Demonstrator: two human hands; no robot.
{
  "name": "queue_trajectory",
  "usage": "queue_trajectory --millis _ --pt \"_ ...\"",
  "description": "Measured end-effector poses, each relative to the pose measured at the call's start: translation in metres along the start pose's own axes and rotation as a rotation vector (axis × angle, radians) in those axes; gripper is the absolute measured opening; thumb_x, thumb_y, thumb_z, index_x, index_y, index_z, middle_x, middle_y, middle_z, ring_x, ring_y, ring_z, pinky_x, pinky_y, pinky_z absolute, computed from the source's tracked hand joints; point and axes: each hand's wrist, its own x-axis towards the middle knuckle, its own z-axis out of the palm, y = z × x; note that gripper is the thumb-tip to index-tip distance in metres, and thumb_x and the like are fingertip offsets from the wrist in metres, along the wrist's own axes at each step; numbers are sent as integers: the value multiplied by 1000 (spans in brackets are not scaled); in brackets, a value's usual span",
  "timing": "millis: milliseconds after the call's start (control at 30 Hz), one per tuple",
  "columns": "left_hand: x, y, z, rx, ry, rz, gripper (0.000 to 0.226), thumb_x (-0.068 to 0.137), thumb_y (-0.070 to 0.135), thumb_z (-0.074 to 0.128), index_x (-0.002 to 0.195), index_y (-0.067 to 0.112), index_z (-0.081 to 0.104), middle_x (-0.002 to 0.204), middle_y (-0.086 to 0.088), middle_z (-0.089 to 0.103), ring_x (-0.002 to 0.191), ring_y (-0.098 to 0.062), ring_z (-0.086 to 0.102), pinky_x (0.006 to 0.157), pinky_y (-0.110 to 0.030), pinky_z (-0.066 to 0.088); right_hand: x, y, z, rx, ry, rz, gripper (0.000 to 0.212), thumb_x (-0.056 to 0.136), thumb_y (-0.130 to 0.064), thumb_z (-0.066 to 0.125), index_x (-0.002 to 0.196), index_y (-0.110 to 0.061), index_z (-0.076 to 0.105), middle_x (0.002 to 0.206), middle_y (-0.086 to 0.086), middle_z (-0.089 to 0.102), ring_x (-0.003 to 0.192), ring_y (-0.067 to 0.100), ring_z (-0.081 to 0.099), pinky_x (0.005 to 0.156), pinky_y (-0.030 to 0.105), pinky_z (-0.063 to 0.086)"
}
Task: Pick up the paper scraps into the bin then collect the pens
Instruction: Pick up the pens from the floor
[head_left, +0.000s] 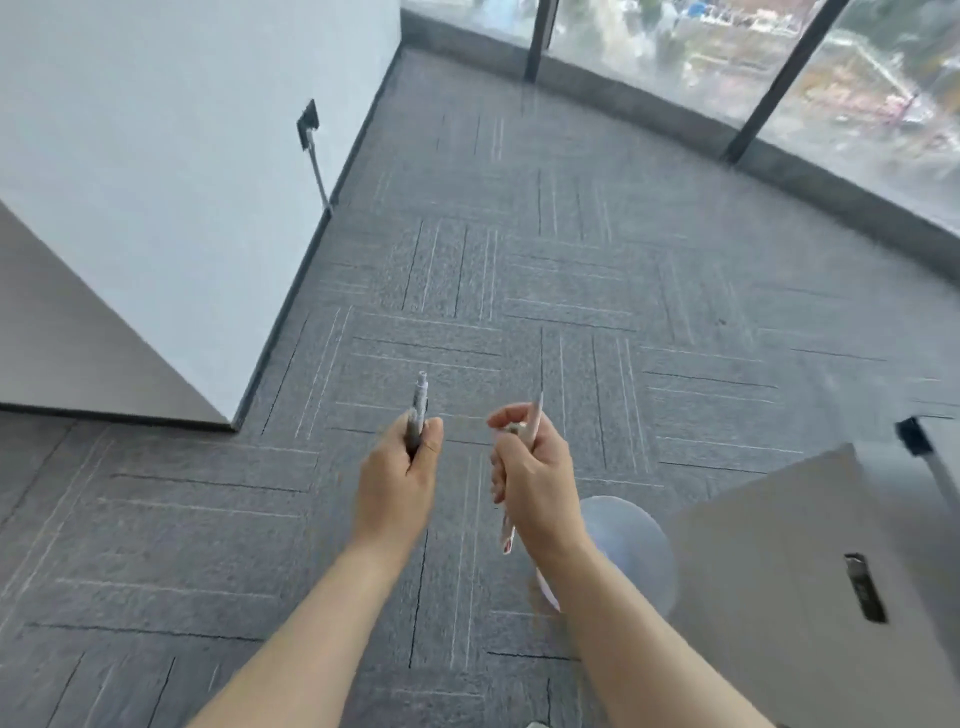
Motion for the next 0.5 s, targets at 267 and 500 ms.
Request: queue_trajectory --millis 267,500 --pt "-81 198 128 -216 -422 207 37 96 36 48 64 21 36 54 13 31 55 -13 32 57 -53 40 -109 -125 -213 8 502 -291 18 100 -5 44 97 -17 57 62 7 43 54 21 42 51 31 41" --pt "-195 303 313 -255 -707 258 42 91 47 47 73 9 43 57 10 32 56 -16 35 61 -55 43 -181 -147 -418 -24 907 -367 14 103 -14 44 97 -20 55 60 5 45 52 18 44 49 30 40"
